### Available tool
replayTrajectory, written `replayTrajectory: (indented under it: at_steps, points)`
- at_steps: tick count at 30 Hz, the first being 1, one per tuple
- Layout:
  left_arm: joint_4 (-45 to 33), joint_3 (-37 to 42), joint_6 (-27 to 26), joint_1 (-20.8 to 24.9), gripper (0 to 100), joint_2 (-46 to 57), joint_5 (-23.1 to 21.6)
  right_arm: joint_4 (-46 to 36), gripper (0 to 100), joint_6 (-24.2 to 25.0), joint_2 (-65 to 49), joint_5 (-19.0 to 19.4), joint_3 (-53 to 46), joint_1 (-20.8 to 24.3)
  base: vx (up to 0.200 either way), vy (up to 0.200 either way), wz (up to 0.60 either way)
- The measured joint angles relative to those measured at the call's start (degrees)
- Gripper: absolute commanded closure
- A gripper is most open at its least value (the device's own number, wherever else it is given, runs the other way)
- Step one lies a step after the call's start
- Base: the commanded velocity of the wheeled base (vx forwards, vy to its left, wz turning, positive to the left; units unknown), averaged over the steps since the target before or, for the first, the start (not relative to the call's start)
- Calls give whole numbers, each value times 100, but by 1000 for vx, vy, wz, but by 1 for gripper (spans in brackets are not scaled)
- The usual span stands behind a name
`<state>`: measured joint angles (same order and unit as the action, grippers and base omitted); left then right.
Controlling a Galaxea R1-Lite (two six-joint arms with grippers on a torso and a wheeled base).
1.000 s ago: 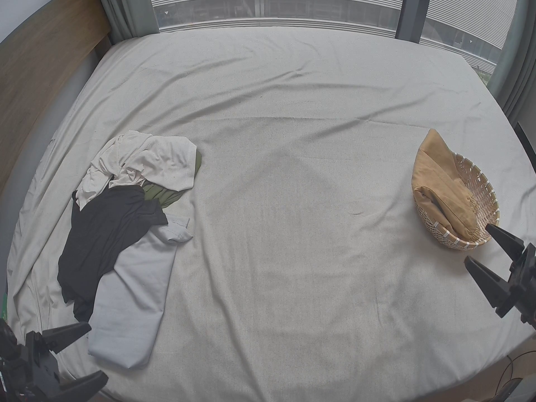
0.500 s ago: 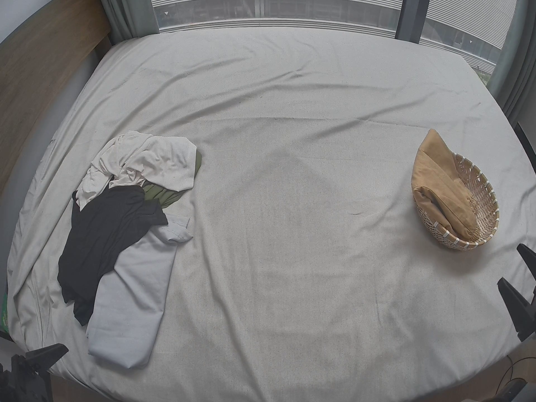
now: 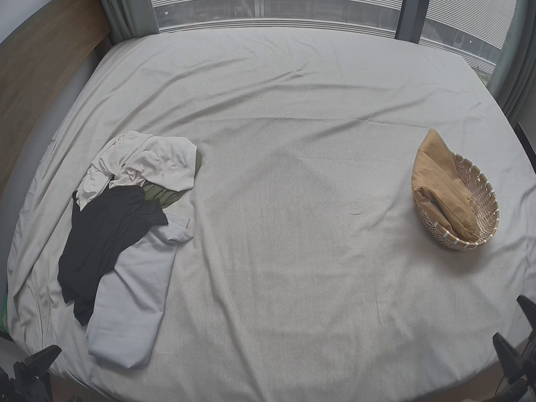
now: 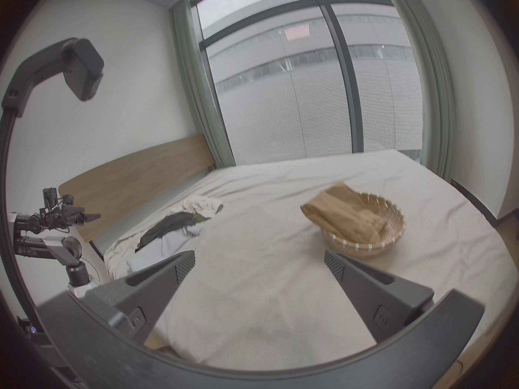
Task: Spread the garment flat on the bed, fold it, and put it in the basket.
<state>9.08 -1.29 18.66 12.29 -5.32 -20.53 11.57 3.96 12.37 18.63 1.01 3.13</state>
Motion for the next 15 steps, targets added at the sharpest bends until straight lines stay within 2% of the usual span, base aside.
replayTrajectory:
  at_steps: [3, 5, 13, 15]
  points:
    - [-217, 22, -148, -30, 0, 22, 417, -635, 0, -20, -472, -95, 0, -149, 0, 0, 0]
    - [-284, 22, -217, -74, 0, 33, 558, -812, 0, -38, -697, -325, 0, -223, 0, 0, 0]
    - [-413, 28, -594, -463, 0, 50, 961, -1048, 0, -194, -1080, -1825, 0, -354, 0, 0, 0]
    - [-427, 28, -695, -571, 0, 50, 1107, -1201, 0, -230, -1108, -1963, 0, -357, 0, 0, 0]
